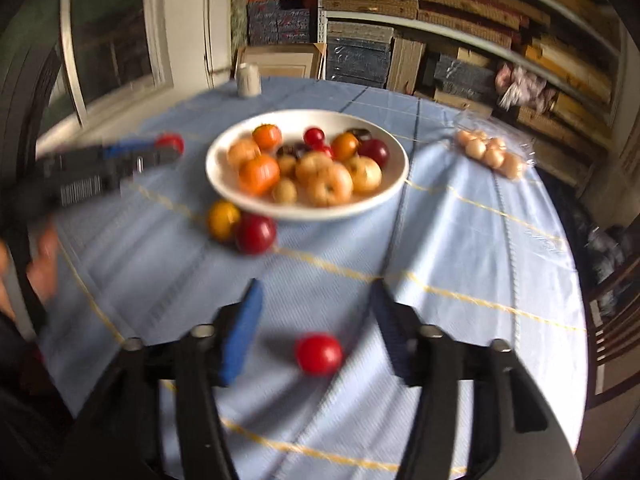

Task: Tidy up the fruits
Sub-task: 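Carry both tomatoes onto the plate and open both tools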

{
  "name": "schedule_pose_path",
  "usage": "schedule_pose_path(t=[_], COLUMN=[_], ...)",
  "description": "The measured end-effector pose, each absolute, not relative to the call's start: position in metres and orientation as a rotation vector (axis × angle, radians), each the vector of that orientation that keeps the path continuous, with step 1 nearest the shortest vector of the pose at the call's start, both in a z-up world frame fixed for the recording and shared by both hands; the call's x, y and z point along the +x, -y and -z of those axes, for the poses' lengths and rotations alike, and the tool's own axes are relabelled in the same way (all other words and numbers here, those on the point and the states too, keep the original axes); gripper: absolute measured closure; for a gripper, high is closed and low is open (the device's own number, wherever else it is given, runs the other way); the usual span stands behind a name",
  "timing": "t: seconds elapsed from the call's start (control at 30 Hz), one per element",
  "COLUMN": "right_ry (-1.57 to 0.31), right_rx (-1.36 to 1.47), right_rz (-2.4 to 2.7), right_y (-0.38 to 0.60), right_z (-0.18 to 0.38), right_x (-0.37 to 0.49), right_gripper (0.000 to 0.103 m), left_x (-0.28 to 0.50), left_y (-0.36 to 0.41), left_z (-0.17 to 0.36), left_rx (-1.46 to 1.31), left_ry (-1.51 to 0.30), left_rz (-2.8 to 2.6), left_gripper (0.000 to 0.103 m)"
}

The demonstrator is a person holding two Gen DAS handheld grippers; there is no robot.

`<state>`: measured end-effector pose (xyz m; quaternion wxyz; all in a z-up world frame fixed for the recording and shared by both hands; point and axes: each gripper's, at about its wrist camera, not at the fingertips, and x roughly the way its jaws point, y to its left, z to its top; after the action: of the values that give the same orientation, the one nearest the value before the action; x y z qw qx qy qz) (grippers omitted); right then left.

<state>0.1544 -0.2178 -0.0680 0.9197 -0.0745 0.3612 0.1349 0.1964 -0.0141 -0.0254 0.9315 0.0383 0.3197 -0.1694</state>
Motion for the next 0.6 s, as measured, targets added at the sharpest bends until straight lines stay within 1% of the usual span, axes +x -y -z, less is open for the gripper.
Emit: schedule_pose_path(t=[0.03,0.07,0.1,0.13,0.17,0.27,0.47,0.6], right_ry=[-0.747,-0.758,-0.765,-0.775,-0.789,-0.790,-0.843,-0.871], right_rx=[-0.174,-0.188,-0.196,-0.211,-0.217,-0.194,-0.170,-0.132], right_rz=[-0.273,-0.285,-0.289,-0.283,-0.279,-0.296,-0.330,-0.331], right_y=[0.217,0.216,0.215,0.214,0.213,0.213,0.218,0.223], right_z=[0.075,0.085,0.091,0.098,0.104,0.111,0.118,0.126], right_x=[0.151,0.149,0.150,0.152,0.158,0.165,0.171,0.171], right_gripper=[0.046,0.049,0.063,0.071,0.076,0.075,0.070,0.072], left_x=[0.197,0.197,0.197,0.198,0.198,0.195,0.187,0.186], left_y=[0.014,0.014,0.015,0.015,0.015,0.015,0.012,0.012], left_z=[0.029,0.031,0.034,0.035,0.036,0.036,0.036,0.036], left_rx=[0.075,0.073,0.072,0.072,0.072,0.065,0.073,0.068], left_ry=[-0.664,-0.671,-0.676,-0.678,-0.680,-0.679,-0.682,-0.682], left_rz=[0.350,0.352,0.354,0.355,0.357,0.363,0.368,0.371], left_gripper=[0.078,0.078,0.078,0.078,0.078,0.078,0.078,0.078])
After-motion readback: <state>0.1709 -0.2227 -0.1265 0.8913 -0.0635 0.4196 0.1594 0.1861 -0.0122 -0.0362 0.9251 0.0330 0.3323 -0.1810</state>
